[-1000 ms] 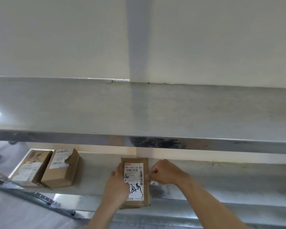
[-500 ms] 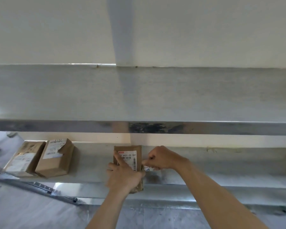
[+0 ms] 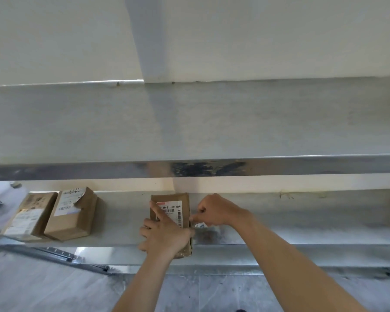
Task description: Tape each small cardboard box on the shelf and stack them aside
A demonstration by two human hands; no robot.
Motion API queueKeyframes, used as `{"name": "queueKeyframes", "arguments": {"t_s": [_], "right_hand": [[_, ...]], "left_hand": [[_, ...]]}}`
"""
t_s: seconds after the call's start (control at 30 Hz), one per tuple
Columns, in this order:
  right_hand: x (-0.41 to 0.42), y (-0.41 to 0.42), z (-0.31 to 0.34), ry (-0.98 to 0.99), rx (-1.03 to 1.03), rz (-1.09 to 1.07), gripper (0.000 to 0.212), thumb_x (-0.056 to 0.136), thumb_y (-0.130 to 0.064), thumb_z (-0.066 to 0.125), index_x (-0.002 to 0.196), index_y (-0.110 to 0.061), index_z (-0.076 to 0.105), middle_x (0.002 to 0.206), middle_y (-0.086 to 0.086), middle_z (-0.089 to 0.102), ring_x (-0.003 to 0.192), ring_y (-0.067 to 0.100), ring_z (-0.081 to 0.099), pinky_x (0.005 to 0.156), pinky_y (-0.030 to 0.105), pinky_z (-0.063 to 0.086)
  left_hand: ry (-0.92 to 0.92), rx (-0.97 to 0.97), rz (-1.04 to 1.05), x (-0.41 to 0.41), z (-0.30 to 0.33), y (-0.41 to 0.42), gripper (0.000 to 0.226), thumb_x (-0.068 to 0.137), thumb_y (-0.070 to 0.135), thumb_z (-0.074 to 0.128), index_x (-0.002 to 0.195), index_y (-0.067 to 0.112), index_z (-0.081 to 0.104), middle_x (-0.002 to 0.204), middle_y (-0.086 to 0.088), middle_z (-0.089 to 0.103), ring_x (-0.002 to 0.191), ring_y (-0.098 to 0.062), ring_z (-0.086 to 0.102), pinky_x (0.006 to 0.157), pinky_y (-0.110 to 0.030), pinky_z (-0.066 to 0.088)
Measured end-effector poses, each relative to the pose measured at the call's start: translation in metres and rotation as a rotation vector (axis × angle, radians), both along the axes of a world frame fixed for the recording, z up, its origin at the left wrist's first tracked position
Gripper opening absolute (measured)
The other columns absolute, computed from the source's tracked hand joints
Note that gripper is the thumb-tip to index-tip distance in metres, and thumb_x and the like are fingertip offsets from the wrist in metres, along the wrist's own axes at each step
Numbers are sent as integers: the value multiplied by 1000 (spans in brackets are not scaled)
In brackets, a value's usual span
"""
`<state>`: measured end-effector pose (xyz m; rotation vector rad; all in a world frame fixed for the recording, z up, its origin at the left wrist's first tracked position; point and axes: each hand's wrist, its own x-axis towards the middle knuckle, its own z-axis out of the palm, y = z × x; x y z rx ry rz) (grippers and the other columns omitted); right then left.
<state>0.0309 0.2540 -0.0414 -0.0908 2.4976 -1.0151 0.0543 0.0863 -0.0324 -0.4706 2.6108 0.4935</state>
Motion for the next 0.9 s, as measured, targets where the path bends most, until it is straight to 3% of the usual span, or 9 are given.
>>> {"name": "queueKeyframes", "arguments": {"t_s": [0.13, 0.23, 0.4, 0.57, 0.63, 0.73, 0.9], "right_hand": [[3, 0, 2, 6, -10, -9, 48, 87, -43, 74, 51, -23, 50, 52, -6, 59, 48, 9, 52, 60, 27, 45], [4, 0, 2, 14, -19, -8, 48, 88, -43, 73, 51, -23, 50, 48, -8, 58, 42, 3, 49, 59, 24, 45], [6, -1, -4, 11, -31, -13, 49, 89, -44, 72, 53, -19, 50, 55, -2, 60, 50, 13, 51, 62, 29, 47], [6, -3, -4, -6, -39, -15, 47, 87, -46, 74, 57, -15, 55, 59, 5, 65, 52, 13, 53, 62, 31, 48], [7, -3, -2, -10, -50, -22, 46, 86, -45, 74, 58, -14, 57, 62, 8, 68, 49, 11, 52, 61, 29, 47], [9, -1, 4, -6, -64, -16, 44, 86, -45, 74, 55, -20, 57, 56, -2, 66, 44, 5, 52, 59, 25, 48], [12, 0, 6, -33, -81, -21, 39, 85, -49, 75, 64, -17, 67, 63, 1, 71, 47, 6, 55, 60, 25, 51]], "left_hand": [[87, -82, -54, 18, -6, 0, 147, 56, 75, 70, 151, 20, -27, 151, -21, 5, 137, -39, 13, 105, -61, 31], [40, -161, -67, 37, -14, 10, 145, 62, 68, 75, 150, 15, -28, 151, -25, -9, 140, -44, 9, 105, -71, 32], [62, -183, -38, 42, -16, 18, 135, 69, 49, 74, 153, 16, -26, 149, -27, -5, 132, -45, 19, 105, -54, 40], [78, -76, 23, 43, -19, 9, 134, 67, 43, 75, 151, 26, -27, 145, -22, -3, 127, -44, 22, 110, -50, 38], [95, -39, 28, 43, -20, 5, 133, 67, 42, 74, 152, 24, -27, 141, -22, 3, 120, -42, 23, 106, -47, 43], [97, 38, 60, 40, -18, -3, 136, 66, 35, 77, 152, 22, -28, 130, -19, 10, 111, -38, 20, 100, -41, 43], [104, 191, 146, 36, -14, -12, 140, 59, 25, 81, 151, 21, -24, 126, -15, 17, 114, -31, 18, 92, -33, 38]]}}
